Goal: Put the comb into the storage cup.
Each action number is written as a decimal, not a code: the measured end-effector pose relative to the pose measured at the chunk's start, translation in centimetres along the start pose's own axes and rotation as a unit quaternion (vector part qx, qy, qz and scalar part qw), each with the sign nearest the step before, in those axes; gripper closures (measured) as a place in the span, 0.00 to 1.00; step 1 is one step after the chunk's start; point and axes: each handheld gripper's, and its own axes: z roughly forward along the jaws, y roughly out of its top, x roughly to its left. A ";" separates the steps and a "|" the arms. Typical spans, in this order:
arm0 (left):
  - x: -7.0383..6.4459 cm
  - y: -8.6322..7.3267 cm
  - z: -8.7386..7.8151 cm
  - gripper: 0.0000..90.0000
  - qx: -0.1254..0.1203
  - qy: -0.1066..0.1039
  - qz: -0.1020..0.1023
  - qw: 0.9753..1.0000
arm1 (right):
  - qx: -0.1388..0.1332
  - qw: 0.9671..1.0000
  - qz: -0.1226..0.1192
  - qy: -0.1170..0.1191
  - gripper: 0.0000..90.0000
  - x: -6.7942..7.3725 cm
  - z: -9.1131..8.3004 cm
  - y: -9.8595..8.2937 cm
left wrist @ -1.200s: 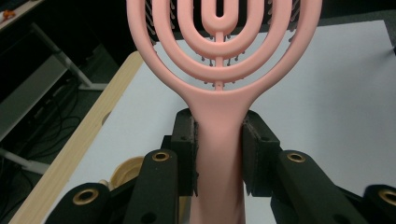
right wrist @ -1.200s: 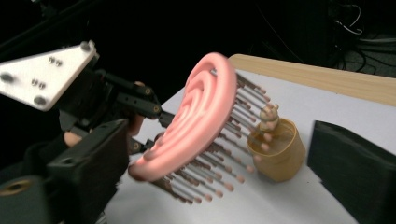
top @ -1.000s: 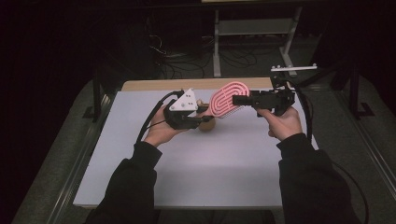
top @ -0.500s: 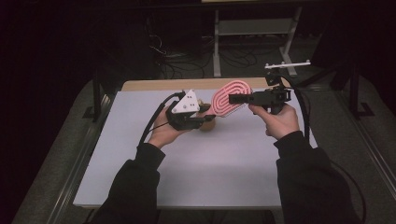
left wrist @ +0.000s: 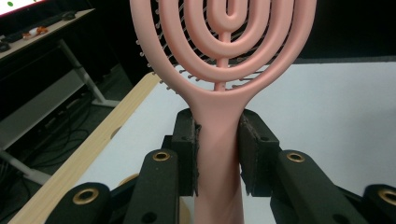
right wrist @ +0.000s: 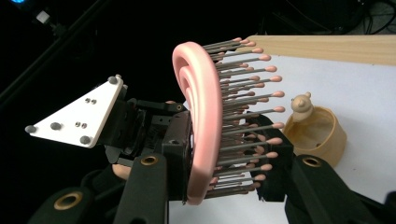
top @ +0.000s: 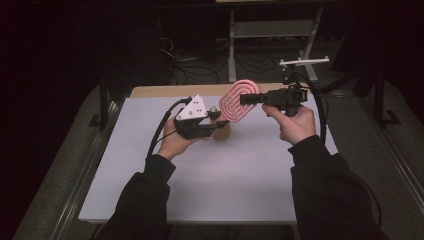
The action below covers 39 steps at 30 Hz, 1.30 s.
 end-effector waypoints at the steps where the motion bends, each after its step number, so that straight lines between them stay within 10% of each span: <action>1: 0.0 0.0 0.0 0.78 -0.001 0.000 -0.001 1.000 | 0.002 1.000 -0.004 -0.002 0.68 0.2 0.1 0.1; 39: 0.2 -0.4 -0.6 0.37 -0.057 -0.028 -0.070 0.995 | 0.014 0.999 -0.040 -0.032 0.69 1.8 -0.4 2.1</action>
